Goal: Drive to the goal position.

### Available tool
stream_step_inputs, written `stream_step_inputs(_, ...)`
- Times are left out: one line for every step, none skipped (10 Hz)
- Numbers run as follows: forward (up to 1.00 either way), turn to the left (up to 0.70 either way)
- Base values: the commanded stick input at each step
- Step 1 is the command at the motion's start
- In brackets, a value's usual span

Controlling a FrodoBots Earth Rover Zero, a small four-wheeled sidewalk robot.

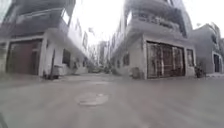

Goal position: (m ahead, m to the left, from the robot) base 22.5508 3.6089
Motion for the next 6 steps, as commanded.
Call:
stream_step_inputs(1.00, 0.33)
stream_step_inputs(1.00, 0.42)
stream_step_inputs(1.00, 0.42)
stream_step_inputs(1.00, 0.21)
stream_step_inputs(1.00, 0.02)
stream_step_inputs(1.00, 0.31)
